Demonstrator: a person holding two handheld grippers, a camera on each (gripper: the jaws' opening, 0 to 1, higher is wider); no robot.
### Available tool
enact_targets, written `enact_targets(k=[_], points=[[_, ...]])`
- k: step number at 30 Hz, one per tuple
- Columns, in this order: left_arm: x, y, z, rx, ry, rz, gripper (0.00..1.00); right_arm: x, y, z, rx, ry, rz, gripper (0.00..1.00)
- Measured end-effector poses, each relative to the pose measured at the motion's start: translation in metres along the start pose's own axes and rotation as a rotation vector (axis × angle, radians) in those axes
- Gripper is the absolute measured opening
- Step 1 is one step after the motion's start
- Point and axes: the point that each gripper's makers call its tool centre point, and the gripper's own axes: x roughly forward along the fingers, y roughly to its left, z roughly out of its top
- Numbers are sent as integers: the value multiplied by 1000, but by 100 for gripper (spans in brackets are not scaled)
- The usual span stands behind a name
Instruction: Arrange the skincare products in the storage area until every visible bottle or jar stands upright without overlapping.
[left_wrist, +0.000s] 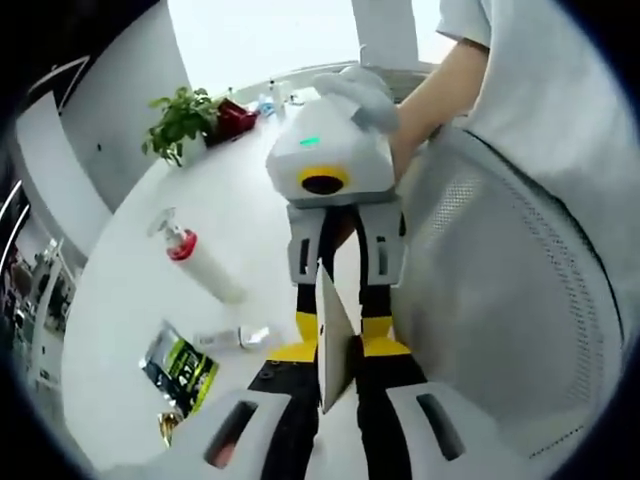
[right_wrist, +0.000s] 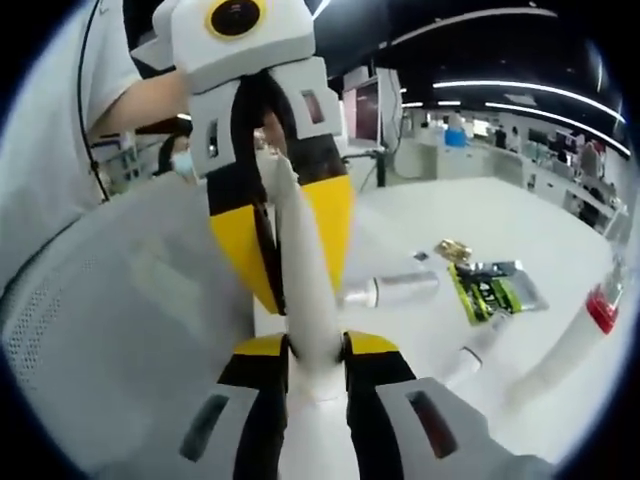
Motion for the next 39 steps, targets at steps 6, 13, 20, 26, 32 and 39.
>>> enact_targets(k=[6, 13, 20, 26, 32, 39], points=[[2, -1, 5, 6, -19, -5, 16, -3, -2, -2, 16, 8, -10, 21], [13, 10, 17, 26, -39, -16, 16, -15, -17, -7, 30, 21, -67, 20], [34, 32, 43, 90, -85, -18, 16, -49, -50, -15, 33, 35, -167, 20], [48, 59, 60, 145, -92, -8, 16, -65, -85, -17, 55, 34, -251, 21], [55, 87, 64, 125, -118, -8, 15, -70, -108, -15, 100, -3, -316, 23], [62, 107, 51, 134, -85, 2, 15, -77, -119, -30, 140, 8, -349, 25]])
